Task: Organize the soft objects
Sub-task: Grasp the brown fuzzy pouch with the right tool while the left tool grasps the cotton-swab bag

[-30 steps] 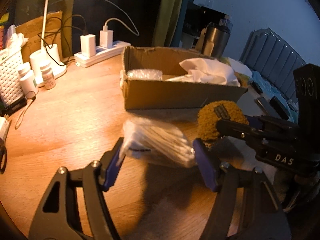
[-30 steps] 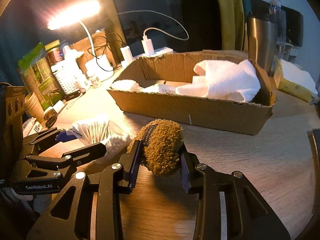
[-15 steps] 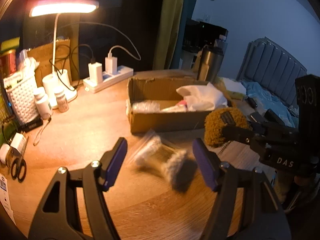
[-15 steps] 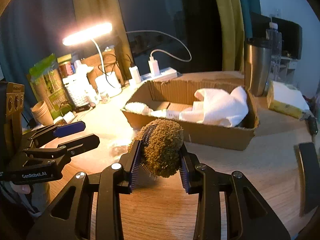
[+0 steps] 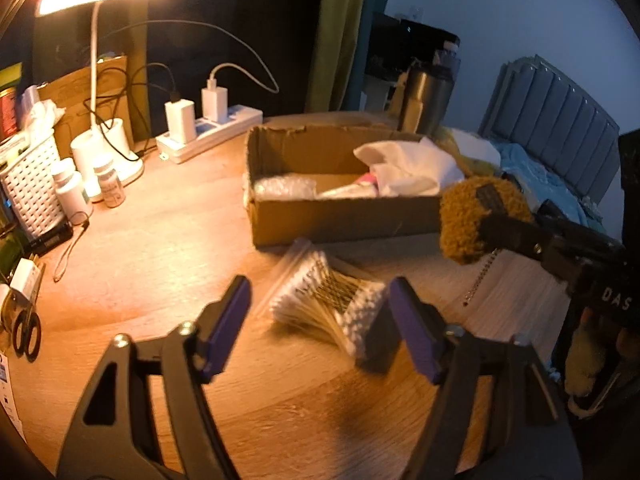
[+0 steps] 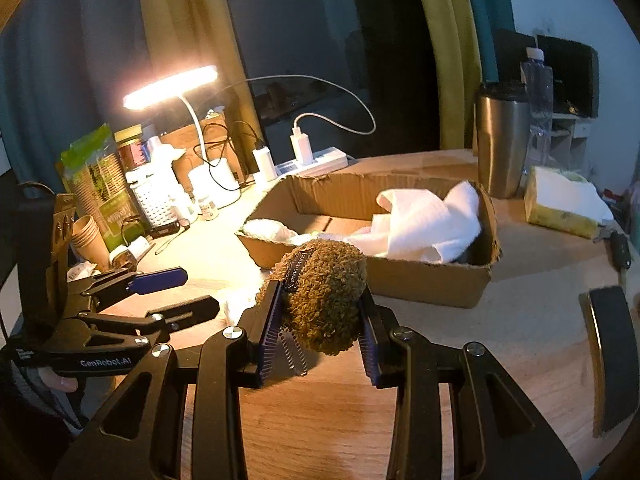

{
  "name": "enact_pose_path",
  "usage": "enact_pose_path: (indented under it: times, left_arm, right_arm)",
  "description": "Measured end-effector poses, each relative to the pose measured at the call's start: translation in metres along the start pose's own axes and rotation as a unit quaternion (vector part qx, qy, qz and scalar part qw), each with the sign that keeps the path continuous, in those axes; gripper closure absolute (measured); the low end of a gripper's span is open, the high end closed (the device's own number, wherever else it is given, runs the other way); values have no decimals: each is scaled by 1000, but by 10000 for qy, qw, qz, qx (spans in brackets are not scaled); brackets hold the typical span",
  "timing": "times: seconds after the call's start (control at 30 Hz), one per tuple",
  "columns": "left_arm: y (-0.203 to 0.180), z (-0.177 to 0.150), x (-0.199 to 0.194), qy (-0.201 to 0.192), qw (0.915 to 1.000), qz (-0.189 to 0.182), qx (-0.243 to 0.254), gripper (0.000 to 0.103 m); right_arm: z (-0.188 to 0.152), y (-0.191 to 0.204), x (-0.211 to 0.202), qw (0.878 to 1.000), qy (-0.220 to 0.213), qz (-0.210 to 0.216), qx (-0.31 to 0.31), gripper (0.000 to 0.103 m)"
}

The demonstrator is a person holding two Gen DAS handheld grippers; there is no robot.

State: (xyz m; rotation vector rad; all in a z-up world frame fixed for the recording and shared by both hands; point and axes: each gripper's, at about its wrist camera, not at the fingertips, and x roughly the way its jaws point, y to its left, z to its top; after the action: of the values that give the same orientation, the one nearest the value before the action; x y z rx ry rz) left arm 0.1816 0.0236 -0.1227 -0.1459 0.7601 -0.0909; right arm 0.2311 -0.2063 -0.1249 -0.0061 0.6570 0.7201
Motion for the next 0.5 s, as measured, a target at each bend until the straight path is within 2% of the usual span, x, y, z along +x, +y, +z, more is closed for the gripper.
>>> enact_pose_path:
  times: [0.27,0.5]
  left_arm:
    - [-20,-6,30,347,9986,62,391,16]
    - [-31,-2,47,408,9949,322,867,16]
  right_arm:
    - [-7,-18,5,9998,52,-9,205,66]
    - [-9,-32,12,9992,101,17,373,66]
